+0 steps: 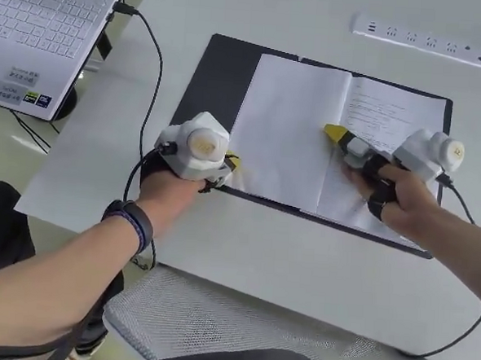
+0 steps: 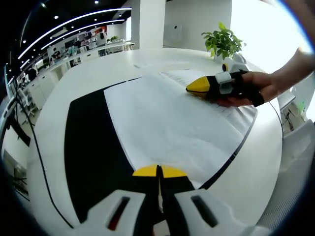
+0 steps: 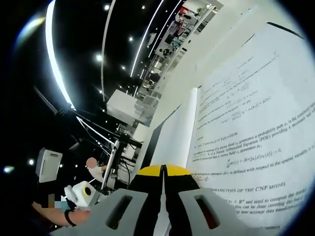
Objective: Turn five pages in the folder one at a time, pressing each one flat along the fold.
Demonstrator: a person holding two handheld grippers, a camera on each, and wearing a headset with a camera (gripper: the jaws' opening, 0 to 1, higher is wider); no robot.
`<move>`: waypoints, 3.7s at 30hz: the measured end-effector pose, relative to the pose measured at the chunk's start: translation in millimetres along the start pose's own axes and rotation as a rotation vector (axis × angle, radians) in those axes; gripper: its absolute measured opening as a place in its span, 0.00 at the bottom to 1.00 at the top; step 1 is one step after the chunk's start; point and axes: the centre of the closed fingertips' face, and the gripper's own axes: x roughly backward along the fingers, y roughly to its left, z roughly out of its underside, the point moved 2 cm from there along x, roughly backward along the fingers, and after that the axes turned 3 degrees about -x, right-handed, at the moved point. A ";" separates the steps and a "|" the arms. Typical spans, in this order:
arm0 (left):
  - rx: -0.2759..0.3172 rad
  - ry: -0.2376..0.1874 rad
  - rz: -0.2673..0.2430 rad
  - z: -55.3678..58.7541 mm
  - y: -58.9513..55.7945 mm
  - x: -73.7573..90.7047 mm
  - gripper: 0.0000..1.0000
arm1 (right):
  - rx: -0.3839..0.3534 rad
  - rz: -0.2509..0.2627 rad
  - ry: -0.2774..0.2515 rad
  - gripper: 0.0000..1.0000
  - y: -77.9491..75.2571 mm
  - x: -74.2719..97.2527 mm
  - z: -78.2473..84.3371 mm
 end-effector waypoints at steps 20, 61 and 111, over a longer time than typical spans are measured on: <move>0.023 -0.018 0.000 2.0 -1.4 2.1 0.00 | 0.023 -0.047 0.167 0.00 21.3 42.8 75.8; -0.035 -0.032 0.036 -22.5 -26.4 41.8 0.24 | 0.183 0.101 0.054 0.17 11.2 110.3 51.4; 0.036 -0.198 -0.084 -50.4 -19.5 139.4 0.76 | 0.601 0.323 -0.019 0.69 35.5 247.3 -6.3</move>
